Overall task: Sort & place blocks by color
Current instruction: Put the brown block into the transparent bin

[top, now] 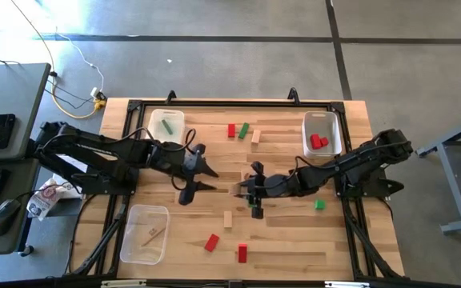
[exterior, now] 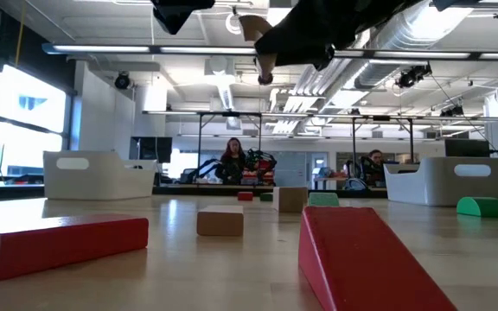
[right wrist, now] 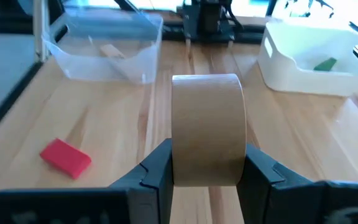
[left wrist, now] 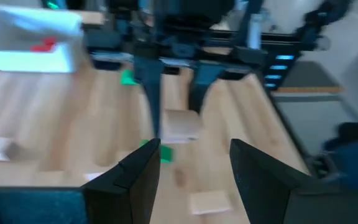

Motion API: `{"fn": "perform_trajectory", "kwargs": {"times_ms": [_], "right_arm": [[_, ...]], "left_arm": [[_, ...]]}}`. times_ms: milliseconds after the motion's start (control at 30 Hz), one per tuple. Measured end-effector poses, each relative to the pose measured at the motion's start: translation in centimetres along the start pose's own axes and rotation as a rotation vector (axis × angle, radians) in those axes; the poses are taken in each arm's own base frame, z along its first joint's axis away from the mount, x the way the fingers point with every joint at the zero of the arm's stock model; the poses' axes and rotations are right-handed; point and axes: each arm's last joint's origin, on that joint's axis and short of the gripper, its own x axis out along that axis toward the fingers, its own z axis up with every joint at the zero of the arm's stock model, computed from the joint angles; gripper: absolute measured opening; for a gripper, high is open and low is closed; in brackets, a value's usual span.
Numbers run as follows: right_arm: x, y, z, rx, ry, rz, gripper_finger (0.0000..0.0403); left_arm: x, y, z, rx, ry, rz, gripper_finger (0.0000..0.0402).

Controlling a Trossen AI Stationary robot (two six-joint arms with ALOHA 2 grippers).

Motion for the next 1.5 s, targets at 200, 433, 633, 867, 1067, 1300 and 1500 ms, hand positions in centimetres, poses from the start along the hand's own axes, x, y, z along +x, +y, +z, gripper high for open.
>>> {"fn": "perform_trajectory", "kwargs": {"times_ms": [200,433,633,867,1067,1300,1500], "right_arm": [[0.0,0.1,0.5,0.003,-0.043,0.023,0.0107],[0.0,0.1,0.4,0.001,-0.034,0.023,0.0107],[0.0,0.1,0.3,0.001,-0.029,0.027,0.0107],[0.0,0.1,0.3,0.014,-0.024,0.042,0.0107],[0.0,0.1,0.3,0.017,-0.023,0.045,0.0107],[0.0,0.1,0.3,0.027,-0.022,0.042,0.0107],[0.0,0.1,0.3,0.028,-0.026,0.023,0.0107]], "left_arm": [[0.4,-0.7,-0.3,-0.064,0.027,-0.081,0.018],[1.6,-1.3,-0.8,-0.009,0.053,-0.075,0.018],[3.2,-1.0,-1.6,0.013,0.097,0.024,0.0196],[4.9,-1.0,-1.9,0.006,0.088,0.03,0.0218],[5.8,-0.9,-2.1,0.019,0.08,0.03,0.0219],[6.0,-0.8,-1.7,0.04,0.038,0.057,0.0219],[6.0,-0.8,-1.4,0.04,0.007,0.059,0.0219]]}}
